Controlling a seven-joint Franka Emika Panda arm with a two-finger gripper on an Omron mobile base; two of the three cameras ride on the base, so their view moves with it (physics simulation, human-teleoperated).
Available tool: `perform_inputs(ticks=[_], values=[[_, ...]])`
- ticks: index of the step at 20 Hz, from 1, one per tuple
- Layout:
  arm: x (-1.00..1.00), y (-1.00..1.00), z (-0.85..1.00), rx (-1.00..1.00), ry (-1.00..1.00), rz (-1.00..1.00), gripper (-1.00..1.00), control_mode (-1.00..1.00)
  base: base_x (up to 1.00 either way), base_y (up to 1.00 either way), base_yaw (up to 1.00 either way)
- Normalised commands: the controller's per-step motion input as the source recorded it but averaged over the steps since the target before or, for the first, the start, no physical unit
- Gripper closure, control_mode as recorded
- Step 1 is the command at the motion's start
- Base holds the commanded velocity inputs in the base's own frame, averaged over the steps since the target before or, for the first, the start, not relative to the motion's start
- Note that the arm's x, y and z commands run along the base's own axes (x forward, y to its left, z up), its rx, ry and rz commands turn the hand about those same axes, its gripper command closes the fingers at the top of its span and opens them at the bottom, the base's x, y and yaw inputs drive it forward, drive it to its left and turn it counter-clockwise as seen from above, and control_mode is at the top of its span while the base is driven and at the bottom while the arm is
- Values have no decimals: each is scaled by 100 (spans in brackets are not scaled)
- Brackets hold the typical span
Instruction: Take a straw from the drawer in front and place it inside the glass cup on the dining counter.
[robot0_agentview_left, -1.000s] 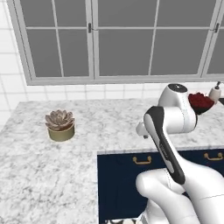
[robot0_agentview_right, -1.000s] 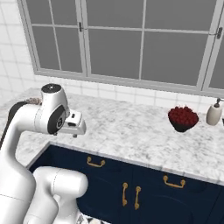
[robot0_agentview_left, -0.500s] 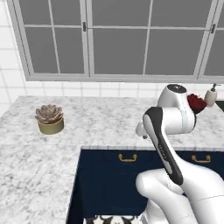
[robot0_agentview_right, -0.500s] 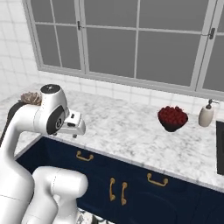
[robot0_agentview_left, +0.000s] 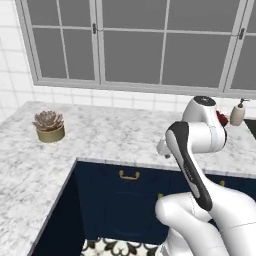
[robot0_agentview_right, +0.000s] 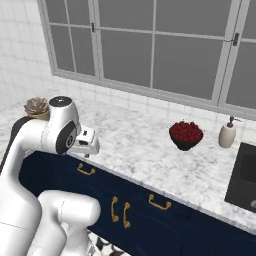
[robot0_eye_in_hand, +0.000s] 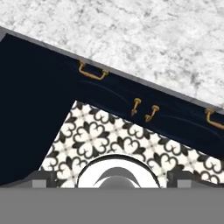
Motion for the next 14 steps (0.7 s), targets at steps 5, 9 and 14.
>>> perform_inputs(ticks=[5,9,14], values=[[0,0,0,0,0,0,-100,100,-46,-54,32],[0,0,0,0,0,0,-100,100,-36,-41,33],[0,0,0,0,0,0,-100,100,-22,-17,39]])
